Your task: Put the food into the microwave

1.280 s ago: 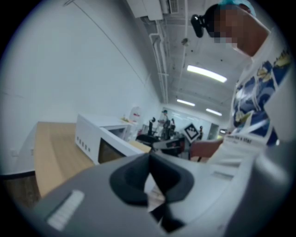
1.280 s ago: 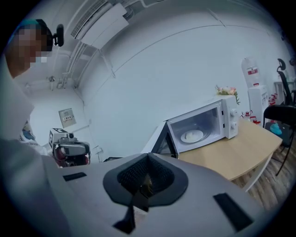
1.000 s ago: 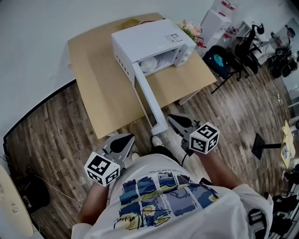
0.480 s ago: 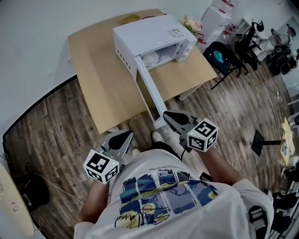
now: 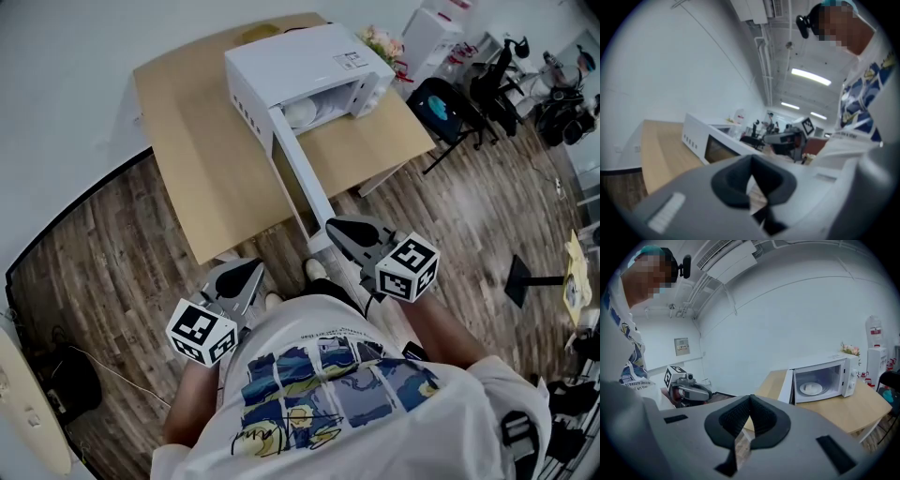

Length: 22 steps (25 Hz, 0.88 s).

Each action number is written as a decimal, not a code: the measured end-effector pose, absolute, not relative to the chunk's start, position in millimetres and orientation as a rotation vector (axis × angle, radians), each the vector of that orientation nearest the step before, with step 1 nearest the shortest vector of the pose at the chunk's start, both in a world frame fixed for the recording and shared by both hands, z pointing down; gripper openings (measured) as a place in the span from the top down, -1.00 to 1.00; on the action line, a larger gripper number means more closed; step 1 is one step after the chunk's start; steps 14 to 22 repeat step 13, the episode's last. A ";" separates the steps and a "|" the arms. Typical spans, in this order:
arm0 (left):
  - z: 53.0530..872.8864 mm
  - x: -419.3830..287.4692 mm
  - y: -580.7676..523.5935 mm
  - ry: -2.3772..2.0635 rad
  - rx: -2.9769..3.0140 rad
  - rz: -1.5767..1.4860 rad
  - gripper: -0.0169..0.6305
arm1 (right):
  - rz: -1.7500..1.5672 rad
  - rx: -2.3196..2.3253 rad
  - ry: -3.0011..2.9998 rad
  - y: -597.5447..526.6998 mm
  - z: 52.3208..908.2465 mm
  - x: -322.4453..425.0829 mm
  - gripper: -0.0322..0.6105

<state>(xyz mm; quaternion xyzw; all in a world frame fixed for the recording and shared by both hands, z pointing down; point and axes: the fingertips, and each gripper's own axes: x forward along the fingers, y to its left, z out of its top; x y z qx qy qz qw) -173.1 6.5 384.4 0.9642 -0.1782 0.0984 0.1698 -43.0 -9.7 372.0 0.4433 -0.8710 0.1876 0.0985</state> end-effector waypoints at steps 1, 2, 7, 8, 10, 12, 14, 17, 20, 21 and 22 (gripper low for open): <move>384.6 -171.6 6.6 -0.503 2.741 0.281 0.92 | 0.556 1.313 -2.578 -9.2 371.7 -42.0 0.88; 384.8 -170.0 6.6 -0.500 2.741 0.282 0.92 | 0.556 1.314 -2.579 -8.8 371.5 -41.0 0.88; 386.9 -161.0 2.6 -0.492 2.739 0.292 0.92 | 0.560 1.315 -2.582 -9.9 371.6 -33.4 0.88; 387.5 -158.8 0.8 -0.493 2.737 0.295 0.92 | 0.560 1.313 -2.584 -11.5 371.4 -31.3 0.88; 387.8 -154.5 -3.0 -0.501 2.732 0.299 0.92 | 0.558 1.303 -2.593 -15.6 370.4 -27.8 0.88; 386.2 -150.4 -5.8 -0.509 2.725 0.295 0.92 | 0.553 1.290 -2.604 -20.1 369.0 -24.4 0.88; 385.1 -148.3 -7.0 -0.514 2.722 0.290 0.92 | 0.550 1.282 -2.609 -22.3 368.2 -22.7 0.88; 385.1 -148.3 -7.0 -0.514 2.722 0.290 0.92 | 0.550 1.282 -2.609 -22.3 368.2 -22.7 0.88; 385.1 -148.3 -7.0 -0.514 2.722 0.290 0.92 | 0.550 1.282 -2.609 -22.3 368.2 -22.7 0.88; 385.1 -148.3 -7.0 -0.514 2.722 0.290 0.92 | 0.550 1.282 -2.609 -22.3 368.2 -22.7 0.88; 385.1 -148.3 -7.0 -0.514 2.722 0.290 0.92 | 0.550 1.282 -2.609 -22.3 368.2 -22.7 0.88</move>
